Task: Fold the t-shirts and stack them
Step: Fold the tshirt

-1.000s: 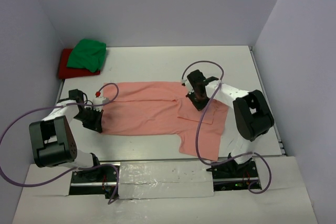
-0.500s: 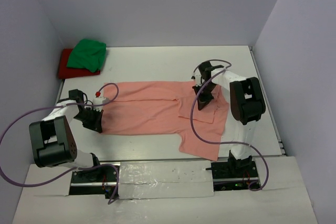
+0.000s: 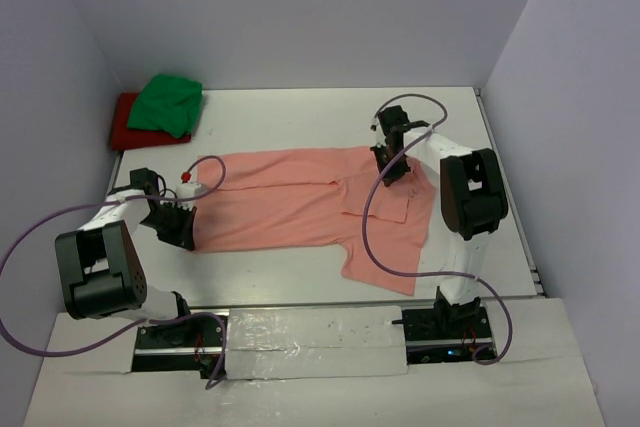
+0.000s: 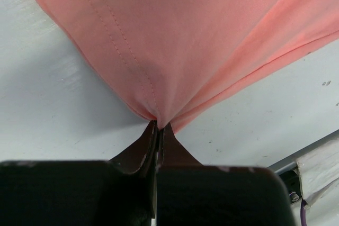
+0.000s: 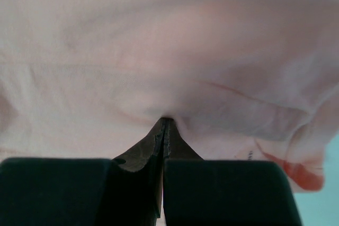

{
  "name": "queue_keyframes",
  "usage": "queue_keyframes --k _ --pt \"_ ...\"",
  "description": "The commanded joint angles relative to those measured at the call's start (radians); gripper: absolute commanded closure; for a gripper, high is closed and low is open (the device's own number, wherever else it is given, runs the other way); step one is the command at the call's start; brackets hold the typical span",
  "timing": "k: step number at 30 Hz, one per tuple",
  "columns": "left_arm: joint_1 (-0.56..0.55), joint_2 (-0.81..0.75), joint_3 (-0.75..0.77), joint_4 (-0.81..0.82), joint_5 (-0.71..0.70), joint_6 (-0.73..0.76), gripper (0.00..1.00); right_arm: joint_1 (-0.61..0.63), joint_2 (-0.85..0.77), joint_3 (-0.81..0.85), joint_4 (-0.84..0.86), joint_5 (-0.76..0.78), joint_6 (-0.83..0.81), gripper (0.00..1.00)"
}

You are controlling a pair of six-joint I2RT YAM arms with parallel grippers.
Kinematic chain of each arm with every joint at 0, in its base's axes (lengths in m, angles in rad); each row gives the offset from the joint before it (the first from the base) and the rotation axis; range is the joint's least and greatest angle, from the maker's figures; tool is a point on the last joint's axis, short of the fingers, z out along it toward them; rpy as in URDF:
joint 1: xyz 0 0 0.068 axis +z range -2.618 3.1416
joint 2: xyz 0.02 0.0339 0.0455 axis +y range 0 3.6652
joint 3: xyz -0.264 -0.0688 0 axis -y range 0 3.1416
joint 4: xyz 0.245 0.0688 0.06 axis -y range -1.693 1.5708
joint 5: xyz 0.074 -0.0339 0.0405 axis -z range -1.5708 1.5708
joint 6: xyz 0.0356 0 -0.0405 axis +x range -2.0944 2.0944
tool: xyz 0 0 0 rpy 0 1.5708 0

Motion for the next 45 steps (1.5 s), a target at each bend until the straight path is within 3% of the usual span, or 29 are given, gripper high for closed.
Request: queue_keyframes --k 1,6,11,16,19,24,34,40,45 --pt "0.005 -0.004 0.034 0.011 0.018 0.005 1.0 -0.01 -0.029 0.061 0.093 0.078 0.018 1.0" --pt "0.006 -0.022 0.03 0.011 0.027 0.004 1.0 -0.012 -0.018 0.078 0.073 0.049 0.018 1.0" --pt "0.006 -0.041 0.02 0.005 0.032 0.005 1.0 0.009 -0.067 0.081 -0.051 -0.188 -0.091 0.98" --pt "0.006 -0.047 0.02 0.002 0.04 0.007 1.0 0.16 -0.318 -0.06 -0.162 -0.132 -0.34 0.64" --pt "0.006 -0.055 0.025 -0.003 0.041 0.008 1.0 0.27 -0.449 -0.143 -0.247 -0.04 -0.427 0.56" --pt "0.006 -0.067 0.028 -0.004 0.05 0.011 1.0 0.302 -0.503 -0.229 -0.468 -0.026 -0.484 0.54" --pt "0.006 -0.079 0.036 -0.006 0.061 0.011 1.0 0.341 -0.653 -0.559 -0.513 0.178 -0.579 0.54" --pt "0.006 -0.081 0.04 -0.007 0.063 0.01 1.0 0.408 -0.726 -0.593 -0.516 0.129 -0.572 0.53" --pt "0.006 -0.087 0.042 -0.014 0.058 0.014 1.0 0.479 -0.752 -0.548 -0.565 -0.056 -0.567 0.51"
